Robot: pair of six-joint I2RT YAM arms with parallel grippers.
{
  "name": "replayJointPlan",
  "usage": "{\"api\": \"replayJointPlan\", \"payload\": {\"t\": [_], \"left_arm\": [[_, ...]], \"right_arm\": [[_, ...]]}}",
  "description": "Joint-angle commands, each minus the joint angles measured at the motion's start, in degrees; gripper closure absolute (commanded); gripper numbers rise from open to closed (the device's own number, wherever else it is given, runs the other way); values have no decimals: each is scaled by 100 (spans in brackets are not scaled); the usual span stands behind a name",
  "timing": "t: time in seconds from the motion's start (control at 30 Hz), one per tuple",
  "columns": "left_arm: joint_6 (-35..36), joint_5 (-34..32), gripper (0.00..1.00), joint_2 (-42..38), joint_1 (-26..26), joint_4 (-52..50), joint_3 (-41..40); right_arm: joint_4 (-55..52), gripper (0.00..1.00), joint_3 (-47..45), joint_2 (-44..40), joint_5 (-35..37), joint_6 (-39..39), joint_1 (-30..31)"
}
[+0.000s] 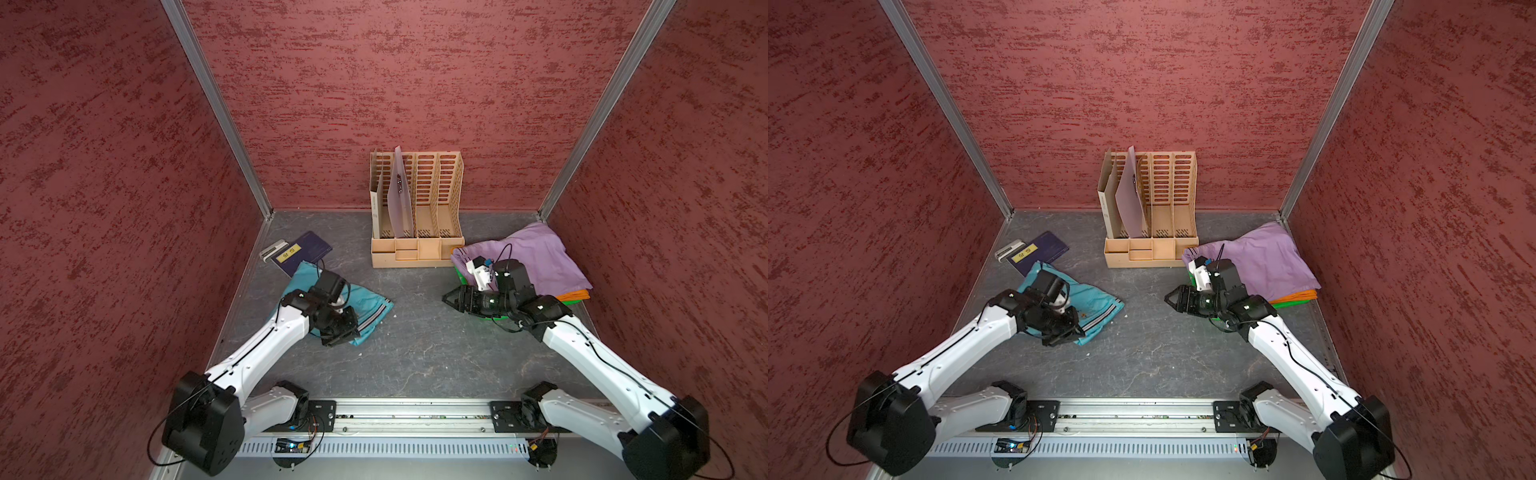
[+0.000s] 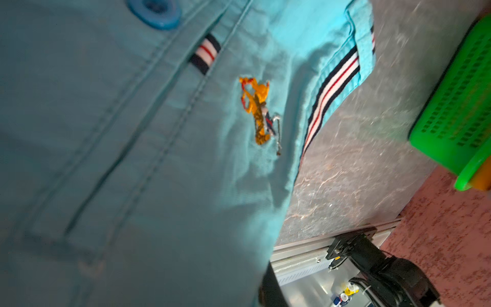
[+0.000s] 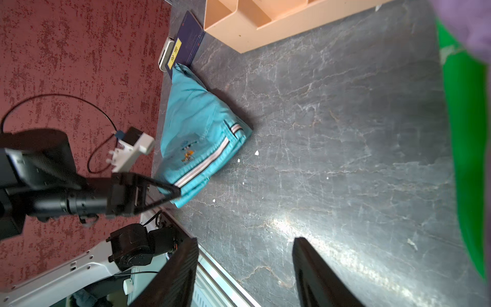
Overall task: Put the folded long pants in the basket
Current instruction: Place the long pant in the basket.
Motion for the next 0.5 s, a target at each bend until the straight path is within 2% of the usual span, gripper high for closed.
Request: {"api": "replayJointPlan", "payload": {"t": [0.0, 0.03, 0.1, 0.13, 0.2, 0.23, 0.33, 0.47], "left_arm": [[-1369, -322, 85, -243, -882, 1254, -452], [-1545, -298, 80, -190, -1181, 1600, -553], [-1683, -248, 52, 102, -1595, 1965, -473], [-1577, -213, 42, 303, -1776, 2023, -267], [-1195, -310, 31, 660, -2044, 1633, 386], [-929, -488, 26, 827, -2179, 1273, 806], [-125, -1141, 25, 1360, -2400, 165, 1893], [493, -1643, 22, 2057, -2512, -577, 2626]], "right_arm": [[324, 36, -72, 81, -13, 351, 139], [349, 36, -119, 79, 35, 393, 157], [304, 35, -167, 122, 111, 439, 171], [258, 35, -165, 157, 124, 435, 171], [197, 35, -175, 165, 192, 416, 171], [188, 35, -187, 127, 233, 416, 171], [-38, 35, -117, 71, 508, 351, 171], [-468, 34, 59, 114, 912, 182, 173]]}}
